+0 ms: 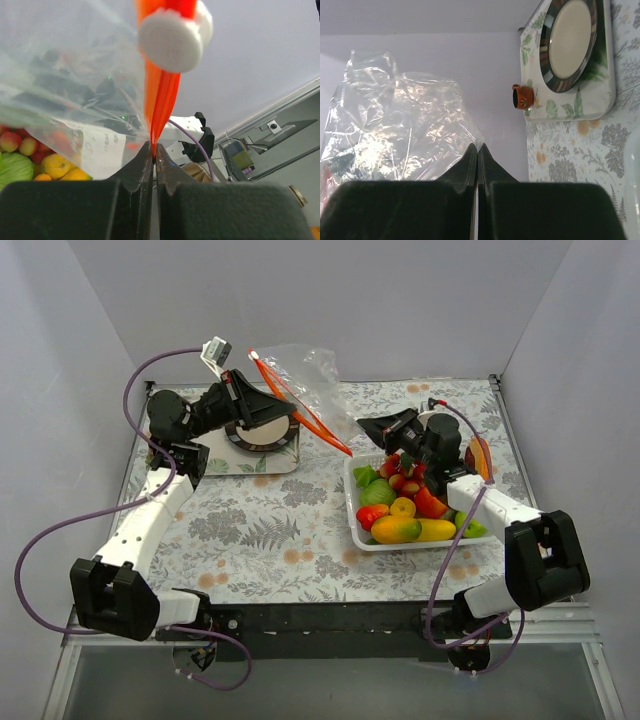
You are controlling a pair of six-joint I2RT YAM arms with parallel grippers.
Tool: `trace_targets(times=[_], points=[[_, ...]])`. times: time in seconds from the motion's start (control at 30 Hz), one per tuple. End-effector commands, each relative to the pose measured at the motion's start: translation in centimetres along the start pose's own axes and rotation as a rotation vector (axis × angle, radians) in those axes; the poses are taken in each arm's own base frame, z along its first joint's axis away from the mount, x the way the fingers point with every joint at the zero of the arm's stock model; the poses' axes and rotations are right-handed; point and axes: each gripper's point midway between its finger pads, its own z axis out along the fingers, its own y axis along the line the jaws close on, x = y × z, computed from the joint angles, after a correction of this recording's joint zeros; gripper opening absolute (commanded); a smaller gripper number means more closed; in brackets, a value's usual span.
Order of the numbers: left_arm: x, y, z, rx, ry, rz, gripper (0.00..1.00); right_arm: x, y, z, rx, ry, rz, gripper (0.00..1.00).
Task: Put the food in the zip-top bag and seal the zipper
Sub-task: Open the zipper of the food storage bag.
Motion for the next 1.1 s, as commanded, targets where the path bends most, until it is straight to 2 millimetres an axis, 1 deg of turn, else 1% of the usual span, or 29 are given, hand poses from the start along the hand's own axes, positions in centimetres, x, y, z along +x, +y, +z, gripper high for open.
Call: trace_targets(times=[0.0,0.13,0.17,0.23,0.27,0.3,0.33,0.37,0.4,0.43,0.47,0.5,0.53,0.57,0.6,0.63,0.67,0.7,0.73,0.77,0.8,0.83,0.87,0.9,0.93,0.97,1.0,1.03,1.07], points=[[0.7,-2.1,-0.4,-0.027,0.013,-0.302,0.0,-2.9,0.9,-1.2,-0.017,-0.074,-0.099,0.01],[0.7,-1.8,-0.5,-0.049,0.008,-0.308,0.0,-4.2,1.0,-1.5,0.007,-0.102,-0.161,0.01],[0.8,-1.3,-0.5,-0.076,0.008,-0.329,0.0,-4.9,1.1,-1.8,0.01,-0.117,-0.175,0.01],[0.5,-1.5,-0.3,-0.098,0.004,-0.295,0.0,-5.1,1.3,-2.0,0.005,-0.108,-0.195,0.03],[0.8,-0.1,-0.4,-0.156,0.014,-0.289,0.0,-5.1,1.6,-1.8,0.005,-0.1,-0.216,0.08],[-0.3,-0.8,-0.1,-0.172,-0.004,-0.24,0.0,-4.9,0.4,-1.8,0.071,-0.072,-0.264,0.29],[-0.5,-0.5,-0.1,-0.203,-0.009,-0.226,0.0,-5.0,2.6,-1.6,0.059,-0.072,-0.328,0.39],[-0.3,1.1,-0.3,-0.27,0.006,-0.217,0.0,-4.0,2.7,-1.5,0.097,-0.051,-0.373,0.55],[-1.4,0.4,-0.1,-0.29,-0.019,-0.172,0.0,-4.5,2.5,-1.6,0.144,-0.086,-0.487,0.6],[-1.8,0.7,-0.2,-0.321,-0.023,-0.14,0.0,-4.0,2.0,-2.1,0.206,-0.076,-0.508,0.65],[-1.4,1.8,-0.7,-0.395,-0.017,-0.171,0.0,-3.3,3.5,-2.7,0.186,-0.087,-0.561,0.73],[-2.0,2.7,-1.1,-0.452,-0.036,-0.094,0.0,-3.4,3.8,-3.0,0.191,-0.106,-0.618,0.78],[-2.7,2.1,-1.3,-0.479,-0.057,-0.049,0.0,-2.8,2.9,-3.8,0.243,-0.084,-0.632,0.79],[-2.2,2.8,-2.2,-0.544,-0.059,-0.058,0.0,-2.5,4.2,-4.4,0.228,-0.091,-0.665,0.81],[-2.4,2.7,-3.0,-0.586,-0.065,0.022,0.0,-2.3,4.4,-4.7,0.238,-0.091,-0.688,0.81],[-3.6,3.3,-4.0,-0.675,-0.126,0.07,0.0,-1.3,4.7,-4.8,0.238,-0.07,-0.742,0.81],[-2.9,4.1,-5.3,-0.761,-0.114,0.064,0.0,-0.8,5.5,-5.2,0.247,-0.066,-0.767,0.81],[-2.9,4.6,-6.3,-0.817,-0.128,0.092,0.0,-0.7,5.8,-5.3,0.26,-0.085,-0.798,0.81],[-3.0,4.4,-7.6,-0.871,-0.149,0.153,0.0,0.8,6.3,-5.1,0.246,-0.053,-0.846,0.81],[-2.0,5.5,-8.8,-0.923,-0.134,0.139,0.0,1.9,7.4,-5.1,0.225,-0.031,-0.874,0.8],[-1.5,5.7,-9.5,-0.949,-0.137,0.143,0.0,1.8,7.9,-4.9,0.238,-0.062,-0.901,0.79],[-0.9,5.2,-10.2,-0.957,-0.139,0.165,0.0,3.9,8.1,-4.2,0.211,-0.017,-0.933,0.78],[0.4,6.5,-10.9,-0.984,-0.112,0.141,0.0,4.7,8.6,-3.8,0.188,-0.003,-0.977,0.78],[1.3,7.0,-11.3,-0.997,-0.092,0.131,0.0,5.9,9.7,-3.5,0.138,0.021,-0.999,0.77],[2.1,7.1,-11.8,-1.004,-0.075,0.129,0.0,8.1,9.4,-2.6,0.113,0.079,-1.027,0.76],[3.6,8.4,-12.5,-1.029,-0.038,0.099,0.0,9.0,9.5,-2.2,0.095,0.105,-1.066,0.74],[4.2,8.8,-12.9,-1.039,-0.024,0.089,0.0,10.0,10.2,-1.8,0.069,0.123,-1.096,0.73],[4.6,9.0,-13.1,-1.051,-0.02,0.085,0.0,12.1,9.5,-1.0,0.063,0.174,-1.124,0.72],[4.9,9.4,-13.7,-1.081,-0.016,0.082,0.0,13.1,9.3,-0.6,0.056,0.199,-1.144,0.72]])
